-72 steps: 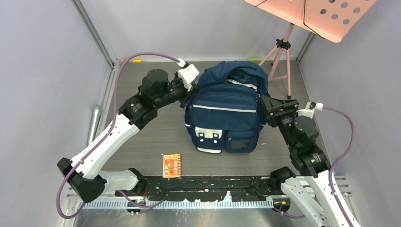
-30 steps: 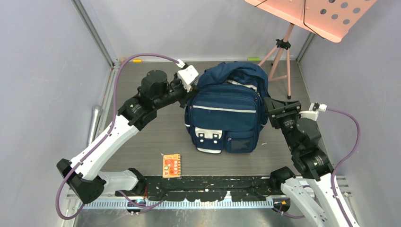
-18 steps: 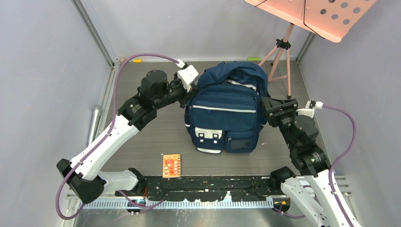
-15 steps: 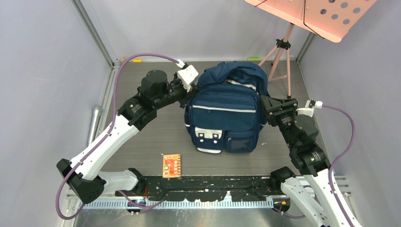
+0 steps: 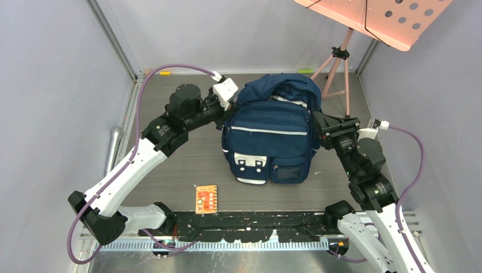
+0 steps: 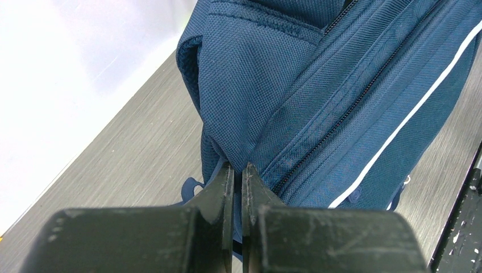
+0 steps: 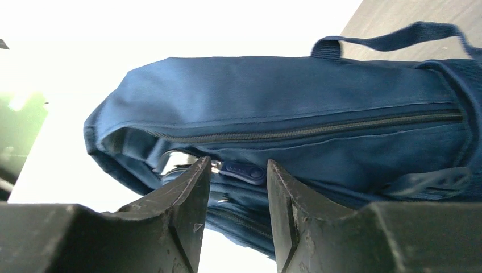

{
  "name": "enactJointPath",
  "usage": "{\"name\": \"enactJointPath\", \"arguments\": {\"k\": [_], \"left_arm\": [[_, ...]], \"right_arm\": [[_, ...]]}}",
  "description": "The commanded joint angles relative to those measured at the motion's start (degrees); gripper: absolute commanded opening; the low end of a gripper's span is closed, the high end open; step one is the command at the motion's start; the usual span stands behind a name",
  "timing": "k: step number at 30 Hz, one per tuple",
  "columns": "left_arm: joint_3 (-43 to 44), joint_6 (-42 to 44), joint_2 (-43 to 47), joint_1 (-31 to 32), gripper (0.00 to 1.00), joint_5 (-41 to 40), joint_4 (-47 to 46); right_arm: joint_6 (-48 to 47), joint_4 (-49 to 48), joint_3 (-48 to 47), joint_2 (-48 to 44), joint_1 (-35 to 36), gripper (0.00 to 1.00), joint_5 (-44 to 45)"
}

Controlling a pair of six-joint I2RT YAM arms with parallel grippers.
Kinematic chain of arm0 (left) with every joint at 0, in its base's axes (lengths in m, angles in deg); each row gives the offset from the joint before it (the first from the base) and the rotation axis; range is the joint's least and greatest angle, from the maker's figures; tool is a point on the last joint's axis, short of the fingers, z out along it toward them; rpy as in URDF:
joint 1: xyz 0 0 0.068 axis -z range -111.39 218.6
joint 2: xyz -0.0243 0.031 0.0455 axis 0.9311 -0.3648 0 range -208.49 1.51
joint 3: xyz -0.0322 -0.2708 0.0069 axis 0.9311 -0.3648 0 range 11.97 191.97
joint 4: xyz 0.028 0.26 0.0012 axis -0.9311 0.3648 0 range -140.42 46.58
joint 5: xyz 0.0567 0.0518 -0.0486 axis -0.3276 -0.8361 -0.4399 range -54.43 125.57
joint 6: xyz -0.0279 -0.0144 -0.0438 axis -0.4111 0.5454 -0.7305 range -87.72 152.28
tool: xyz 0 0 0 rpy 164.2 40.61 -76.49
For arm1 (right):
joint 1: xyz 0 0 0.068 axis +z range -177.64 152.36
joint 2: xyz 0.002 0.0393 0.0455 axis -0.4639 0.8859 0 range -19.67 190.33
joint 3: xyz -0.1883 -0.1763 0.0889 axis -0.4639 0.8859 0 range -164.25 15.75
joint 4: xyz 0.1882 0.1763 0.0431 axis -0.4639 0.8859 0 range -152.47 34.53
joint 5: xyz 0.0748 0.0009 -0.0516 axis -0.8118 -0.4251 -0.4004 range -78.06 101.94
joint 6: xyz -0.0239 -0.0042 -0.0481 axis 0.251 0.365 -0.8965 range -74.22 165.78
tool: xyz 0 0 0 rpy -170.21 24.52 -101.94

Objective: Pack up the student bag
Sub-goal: Zip the student bag at the center of the board.

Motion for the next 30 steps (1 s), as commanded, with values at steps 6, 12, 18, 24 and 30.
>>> {"name": "enactJointPath", "arguments": {"k": [6, 12, 18, 24, 30], "left_arm": [[-1.11, 0.13, 0.52, -0.17, 0.0, 0.15, 2.51], [-1.0, 0.18, 0.71, -0.21, 0.0, 0.04, 2.56], [-0.97, 0.09, 0.59, -0.21, 0.0, 0.45, 2.48], [-1.11, -0.11, 0.64, -0.21, 0.0, 0.88, 2.35], [-1.18, -0.11, 0.84, -0.22, 0.0, 0.91, 2.31]], "right_arm": [[2.45, -8.9, -4.27, -0.15, 0.25, 0.43, -1.99], [1.99, -7.8, -3.0, 0.0, 0.29, 0.42, -1.42], [1.76, -8.39, -1.98, 1.41, 0.36, 0.42, -2.08], [0.67, -9.17, -2.96, 2.98, 1.0, 0.42, -1.96], [0.66, -11.33, -2.5, 4.46, 2.97, 0.42, -0.63]]}}
